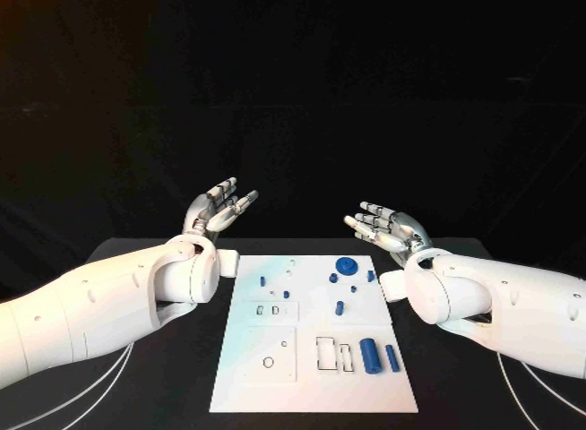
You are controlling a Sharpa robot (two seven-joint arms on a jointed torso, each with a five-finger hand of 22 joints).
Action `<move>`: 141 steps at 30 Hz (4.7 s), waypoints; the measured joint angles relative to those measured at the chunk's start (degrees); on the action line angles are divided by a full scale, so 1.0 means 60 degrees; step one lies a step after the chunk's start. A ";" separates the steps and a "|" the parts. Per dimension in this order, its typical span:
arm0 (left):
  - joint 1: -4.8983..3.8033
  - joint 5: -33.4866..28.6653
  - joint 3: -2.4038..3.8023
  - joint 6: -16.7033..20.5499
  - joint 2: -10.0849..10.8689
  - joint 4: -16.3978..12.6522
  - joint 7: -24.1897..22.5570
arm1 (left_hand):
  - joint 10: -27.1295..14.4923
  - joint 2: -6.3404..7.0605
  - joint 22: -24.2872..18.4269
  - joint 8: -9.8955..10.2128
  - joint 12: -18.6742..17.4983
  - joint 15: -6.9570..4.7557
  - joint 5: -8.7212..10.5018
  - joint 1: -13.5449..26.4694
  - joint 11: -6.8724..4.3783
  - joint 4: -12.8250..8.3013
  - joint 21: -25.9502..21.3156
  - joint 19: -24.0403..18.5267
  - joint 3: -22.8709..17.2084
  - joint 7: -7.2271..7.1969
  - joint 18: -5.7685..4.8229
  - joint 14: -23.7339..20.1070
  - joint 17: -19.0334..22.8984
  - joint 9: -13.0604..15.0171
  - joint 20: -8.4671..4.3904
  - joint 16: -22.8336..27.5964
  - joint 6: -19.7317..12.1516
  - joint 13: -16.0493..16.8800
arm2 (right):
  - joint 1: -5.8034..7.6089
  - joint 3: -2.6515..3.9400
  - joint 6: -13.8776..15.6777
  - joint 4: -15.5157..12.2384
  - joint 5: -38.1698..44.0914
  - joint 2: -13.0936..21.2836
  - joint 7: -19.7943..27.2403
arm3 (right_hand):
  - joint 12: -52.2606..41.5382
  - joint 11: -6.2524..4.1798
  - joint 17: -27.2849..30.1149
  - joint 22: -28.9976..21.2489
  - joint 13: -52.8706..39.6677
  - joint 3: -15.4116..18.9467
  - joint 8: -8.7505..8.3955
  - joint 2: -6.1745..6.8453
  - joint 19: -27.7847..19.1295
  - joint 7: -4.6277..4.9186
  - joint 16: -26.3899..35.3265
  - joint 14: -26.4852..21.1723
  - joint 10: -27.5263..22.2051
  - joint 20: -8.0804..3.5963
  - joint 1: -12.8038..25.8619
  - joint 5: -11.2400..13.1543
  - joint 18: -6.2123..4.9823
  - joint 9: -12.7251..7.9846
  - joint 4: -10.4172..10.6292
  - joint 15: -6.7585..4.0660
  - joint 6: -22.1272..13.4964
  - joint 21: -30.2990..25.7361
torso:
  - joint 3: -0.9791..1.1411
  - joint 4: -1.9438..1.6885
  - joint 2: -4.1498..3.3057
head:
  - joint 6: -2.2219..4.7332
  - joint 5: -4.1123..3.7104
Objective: Assemble the parts on the task board
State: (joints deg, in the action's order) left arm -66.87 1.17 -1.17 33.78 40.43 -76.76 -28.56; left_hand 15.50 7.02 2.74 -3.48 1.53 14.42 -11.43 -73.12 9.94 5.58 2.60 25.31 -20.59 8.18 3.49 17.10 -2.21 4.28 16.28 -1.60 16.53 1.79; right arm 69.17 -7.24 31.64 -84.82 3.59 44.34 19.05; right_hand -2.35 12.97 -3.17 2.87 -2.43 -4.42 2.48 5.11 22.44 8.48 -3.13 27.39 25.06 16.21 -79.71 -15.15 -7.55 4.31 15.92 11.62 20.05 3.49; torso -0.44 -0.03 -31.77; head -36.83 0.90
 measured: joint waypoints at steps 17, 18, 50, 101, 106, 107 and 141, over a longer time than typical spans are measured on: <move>-0.0027 0.0263 -0.0015 -0.1090 0.0842 -0.0746 -0.0019 | 0.6140 -0.0045 0.0487 -0.1313 0.0737 -0.0796 -0.0039 -0.0722 0.0351 0.0107 0.1407 0.4132 -0.0602 0.0504 0.1087 0.5920 -0.1129 0.0787 -0.0093 -0.1595 0.4679 0.0344 | 0.0549 -0.0106 -0.0692 0.0421 0.4987 0.0412 -0.0869 | -0.0187 -0.0257 -0.0390 0.0213 -0.0170 -0.1122 0.0881 0.0105 0.3945 0.0437 -0.0663 0.4154 0.4436 -0.0079 -0.1597 0.0953 -0.0298 0.0524 -0.0549 -0.0332 0.3969 0.0806 | 0.0017 -0.0114 -0.0405 | -0.0075 -0.0152; -0.0029 0.0287 -0.0014 -0.1128 0.0901 -0.0826 -0.0019 | 0.6324 -0.0040 0.0519 -0.1381 0.0741 -0.0871 -0.0039 -0.0718 0.0301 0.0098 0.1520 0.4307 -0.0672 0.0538 0.1116 0.6147 -0.1253 0.0801 -0.0167 -0.1706 0.4828 0.0351 | 0.0583 -0.0105 -0.0679 0.0442 0.5320 0.0417 -0.0905 | -0.0187 -0.0312 -0.0429 0.0231 -0.0175 -0.1277 0.0917 0.0165 0.4199 0.0477 -0.0730 0.4431 0.4701 -0.0136 -0.1656 0.0953 -0.0297 0.0541 -0.0565 -0.0402 0.4226 0.0881 | 0.0023 -0.0129 -0.0439 | -0.0074 -0.0169; -0.0032 0.1129 0.0262 -0.2363 0.2504 -0.3637 0.0793 | 0.8222 0.0657 0.3473 -0.1838 0.0810 -0.1904 -0.0038 -0.0363 -0.0410 0.0137 0.6464 0.5760 -0.1183 0.0632 0.1114 0.7979 -0.5845 0.1445 -0.1332 -0.8165 0.5579 0.0757 | 0.0994 -0.0068 -0.2095 0.0807 1.3712 -0.0019 -0.4018 | -0.0223 -0.1413 -1.0207 1.0713 -0.0622 -0.3083 0.1173 0.1777 0.9892 -0.0222 -1.1328 0.9425 0.6789 -0.1814 -0.0677 0.0974 0.0455 0.1943 -0.0663 -0.2059 0.6211 1.1644 | 0.0131 -0.0540 -0.1536 | 0.0209 -0.0636; -0.0037 0.1279 0.0322 -0.2726 0.2630 -0.3761 0.0964 | 0.8184 0.0657 0.3666 -0.1838 0.0809 -0.1849 -0.0038 -0.0364 -0.0373 0.0165 0.6730 0.5570 -0.1240 0.0610 0.1114 0.7858 -0.5878 0.1490 -0.1316 -0.8301 0.5556 0.0765 | 0.0776 -0.0085 -0.2784 0.1398 1.4818 -0.0694 -0.4745 | -0.0409 -0.1549 -1.0860 1.1878 -0.0829 -0.3684 0.1423 0.1516 1.0046 -0.0224 -1.2238 0.9424 0.7566 -0.1833 -0.0831 0.0763 0.0600 0.2503 -0.0446 -0.2059 0.6699 1.2482 | 0.0195 -0.0645 -0.1881 | 0.0244 -0.0662; -0.0039 0.1280 0.0323 -0.2738 0.2631 -0.3760 0.0966 | 0.8184 0.0657 0.3693 -0.1838 0.0809 -0.1870 -0.0038 -0.0364 -0.0373 0.0146 0.6763 0.5521 -0.1278 0.0610 0.1113 0.7814 -0.5878 0.1499 -0.1296 -0.8321 0.5556 0.0772 | 0.0775 -0.0083 -0.2729 0.1414 1.4834 -0.0726 -0.4756 | -0.0396 -0.1583 -1.0884 1.2001 -0.0832 -0.4039 0.1573 0.1359 1.0060 -0.0248 -1.2303 0.9423 0.7786 -0.1847 -0.0914 0.1120 0.0600 0.2660 -0.0643 -0.2059 0.6889 1.2564 | 0.0201 -0.0638 -0.1891 | 0.0257 -0.0650; -0.0039 0.1280 0.0324 -0.2741 0.2631 -0.3759 0.0968 | 0.8184 0.0657 0.3696 -0.1838 0.0809 -0.1871 -0.0038 -0.0364 -0.0374 0.0137 0.6770 0.5521 -0.1286 0.0610 0.1114 0.7813 -0.5878 0.1499 -0.1296 -0.8337 0.5556 0.0772 | 0.0772 -0.0083 -0.2685 0.1413 1.4849 -0.0732 -0.4766 | -0.0398 -0.1567 -1.0884 1.2013 -0.0846 -0.4104 0.1582 0.1354 1.0081 -0.0248 -1.2303 0.9444 0.7802 -0.1869 -0.0919 0.1176 0.0600 0.2694 -0.0708 -0.2080 0.6889 1.2564 | 0.0201 -0.0638 -0.1894 | 0.0261 -0.0644; -0.0045 0.1280 0.0325 -0.2881 0.2470 -0.3632 0.0965 | 0.8184 0.0653 0.3799 -0.1838 0.0808 -0.1836 -0.0038 -0.0441 -0.0374 0.0032 0.6923 0.5420 -0.1391 0.0611 0.1114 0.7779 -0.5875 0.1533 -0.1332 -0.8375 0.5557 0.0781 | 0.0761 -0.0095 -0.0288 0.2318 1.4926 -0.2333 -0.5329 | -0.0415 -0.1564 -1.0896 1.2010 -0.0965 -0.4313 0.1656 0.1167 1.0093 -0.0256 -1.2384 0.9457 0.7839 -0.1881 -0.0900 0.1193 0.0600 0.2859 -0.0839 -0.2093 0.6963 1.2675 | 0.0206 -0.0664 -0.1952 | 0.0345 -0.0595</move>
State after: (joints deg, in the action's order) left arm -67.14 8.85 0.77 16.50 55.25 -98.55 -22.77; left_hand 64.61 10.94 25.53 -14.51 6.38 3.40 -11.66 -75.77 7.70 5.77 44.14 57.84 -28.94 11.85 10.17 63.77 -37.46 13.48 8.29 -51.86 49.88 6.48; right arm 73.73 -7.81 29.91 -70.91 93.14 30.34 -12.93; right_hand -4.84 3.59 -68.55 74.93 -8.22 -30.30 12.41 12.11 83.00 6.94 -77.43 84.13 72.09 4.92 -85.11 -7.99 -3.95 21.47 10.89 -0.93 61.83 79.54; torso 0.80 -4.02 -43.48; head -34.76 -2.68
